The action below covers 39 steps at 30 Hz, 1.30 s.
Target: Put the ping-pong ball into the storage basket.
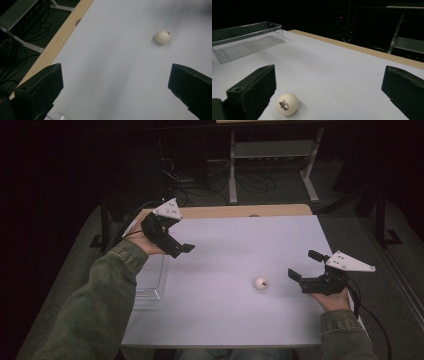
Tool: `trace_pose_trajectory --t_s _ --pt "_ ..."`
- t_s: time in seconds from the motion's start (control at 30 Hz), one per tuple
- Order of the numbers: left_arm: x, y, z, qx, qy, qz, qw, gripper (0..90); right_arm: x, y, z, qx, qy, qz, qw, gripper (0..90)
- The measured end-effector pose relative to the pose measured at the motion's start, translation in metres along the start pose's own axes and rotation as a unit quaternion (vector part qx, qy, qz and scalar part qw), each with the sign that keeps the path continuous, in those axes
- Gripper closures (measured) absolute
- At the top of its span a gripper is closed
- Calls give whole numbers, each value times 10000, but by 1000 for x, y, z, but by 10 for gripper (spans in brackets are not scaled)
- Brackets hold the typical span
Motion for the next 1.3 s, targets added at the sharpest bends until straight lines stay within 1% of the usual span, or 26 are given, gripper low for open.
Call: trace_pose_trajectory --t_s 0.17,0.33,0.47,0.5,0.6,0.83,0.97,1.3 --pt "-2 -5 -4 23 40 -22 10000 0 0 0 1 -14 -5 -10 10000 0" --pt "-3 -10 -7 76 94 -157 9998 0 -1 0 1 -33 12 -10 10000 0" --pt "-6 -13 -11 83 119 -156 9998 0 -1 0 1 -35 9 -10 10000 0" --pt "-6 -13 -12 107 139 -189 9997 0 -1 0 1 -27 6 -14 10000 0" --pt "-7 -13 -14 157 152 -197 9996 0 -1 0 1 -16 -16 -2 10000 0" --pt "-8 -18 -17 162 177 -222 9995 0 -1 0 1 -17 -7 -12 10000 0" --pt "-9 -21 -20 177 197 -264 9993 0 -1 0 1 -12 -6 -15 10000 0" --pt "-14 -30 -31 321 273 -399 9983 0 -1 1 1 -18 -1 -29 10000 0"
Point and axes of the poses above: each handheld gripper's, and its own axes: z roughly backward along the jaws, y roughly out of its underside, x roughly to its left, the point moved 4 cm from there along -z, roughly forward along the jaws, and after that the axes turned 4 degrees about x, right-handed, at the moved point
